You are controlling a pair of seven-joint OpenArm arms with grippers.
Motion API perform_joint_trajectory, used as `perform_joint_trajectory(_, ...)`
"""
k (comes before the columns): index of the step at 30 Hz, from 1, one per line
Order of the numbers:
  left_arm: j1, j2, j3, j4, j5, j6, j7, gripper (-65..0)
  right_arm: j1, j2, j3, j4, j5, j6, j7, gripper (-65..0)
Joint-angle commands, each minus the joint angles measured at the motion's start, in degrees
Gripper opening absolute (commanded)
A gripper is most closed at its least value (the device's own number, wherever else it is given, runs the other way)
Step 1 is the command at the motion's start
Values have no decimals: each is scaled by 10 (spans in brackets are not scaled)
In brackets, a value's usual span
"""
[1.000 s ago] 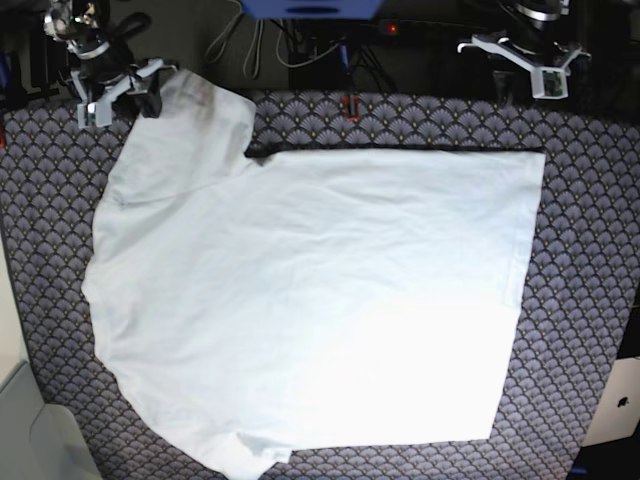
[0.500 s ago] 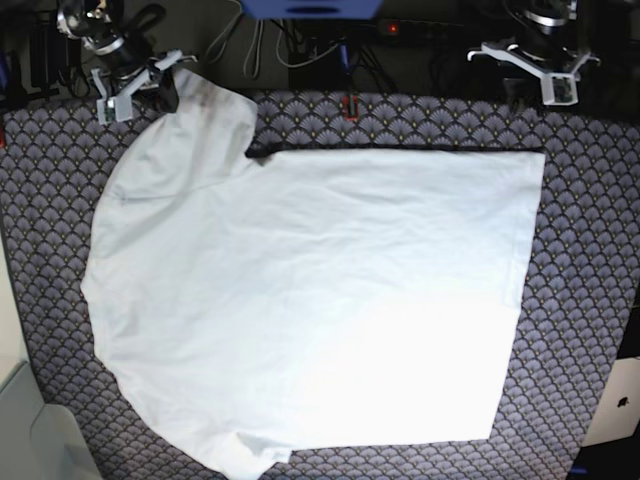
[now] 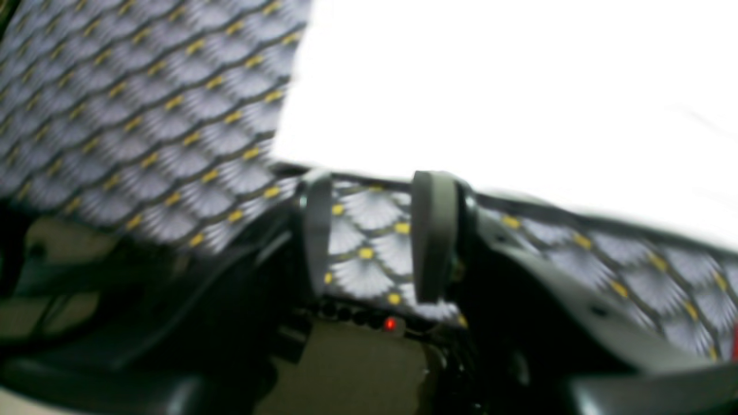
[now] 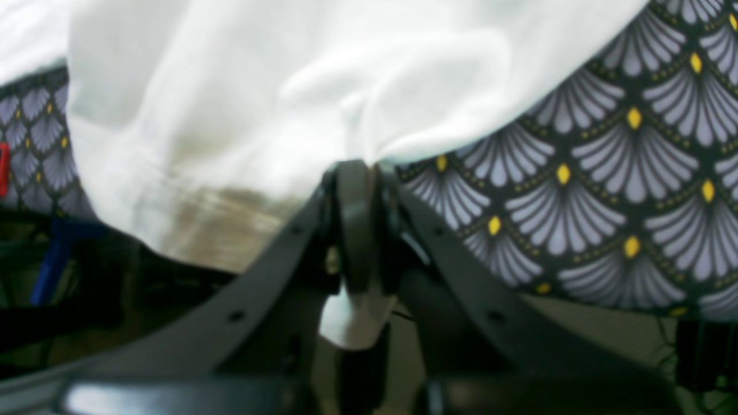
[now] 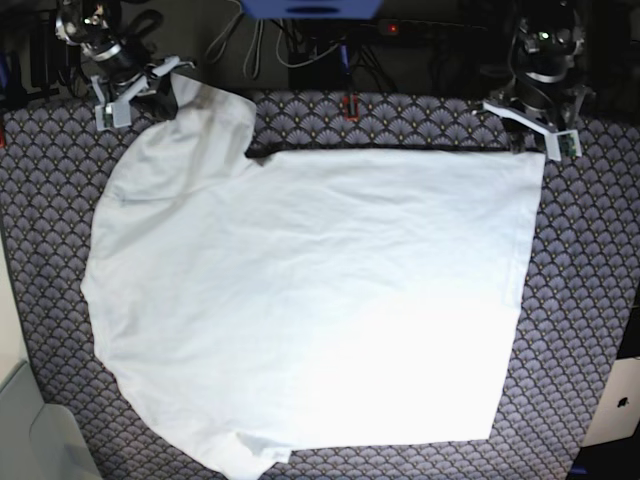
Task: Fold the T-shirt properly
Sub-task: 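Lower the left gripper onto the other shoulder corner and pinch it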
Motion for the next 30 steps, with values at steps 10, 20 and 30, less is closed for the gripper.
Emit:
perform_joint_trajectory(10,-40,-5,-35,-41,-1,-5,11,-413,-3,8,4,6,-1,-1,-1,-650)
perform_joint_trajectory(20,-66,-8,-58,-80,-2,-6,10,-259,-3,17,4,7,-2,-1,-1,-650)
perform_joint_trajectory(30,-106,-9,-58,-125,-1,-6,12,-256,-3,18,4,7,-2,-1,-1,-650)
